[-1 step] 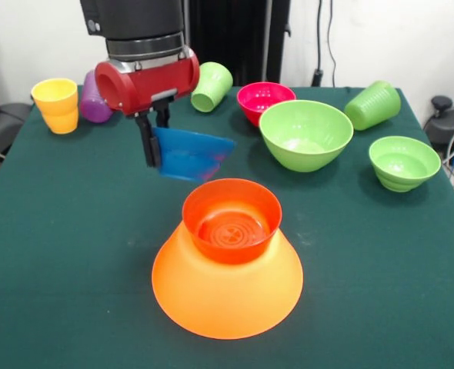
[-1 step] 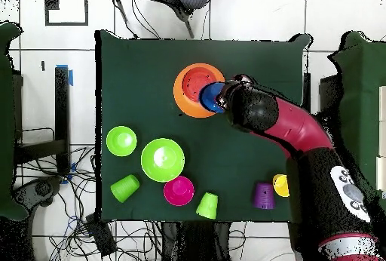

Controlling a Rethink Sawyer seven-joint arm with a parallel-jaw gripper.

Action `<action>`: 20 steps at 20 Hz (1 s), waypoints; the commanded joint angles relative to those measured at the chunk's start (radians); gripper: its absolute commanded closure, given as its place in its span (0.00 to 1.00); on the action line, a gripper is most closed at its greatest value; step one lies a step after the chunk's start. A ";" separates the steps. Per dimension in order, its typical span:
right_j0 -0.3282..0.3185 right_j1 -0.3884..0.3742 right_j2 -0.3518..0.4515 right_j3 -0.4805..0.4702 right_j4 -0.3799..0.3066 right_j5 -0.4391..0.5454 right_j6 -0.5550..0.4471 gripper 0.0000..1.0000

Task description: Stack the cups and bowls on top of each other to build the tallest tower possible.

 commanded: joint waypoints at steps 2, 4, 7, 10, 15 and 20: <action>-0.004 -0.027 0.038 0.013 0.011 0.232 0.130 1.00; -0.012 -0.026 0.049 0.027 0.015 0.245 0.128 1.00; -0.021 -0.026 0.061 0.030 0.029 0.310 0.124 1.00; -0.030 -0.031 0.074 0.023 0.043 0.383 0.112 1.00; -0.044 -0.026 0.080 0.024 0.043 0.480 0.090 1.00; 0.004 0.011 0.019 0.019 -0.059 0.524 0.093 1.00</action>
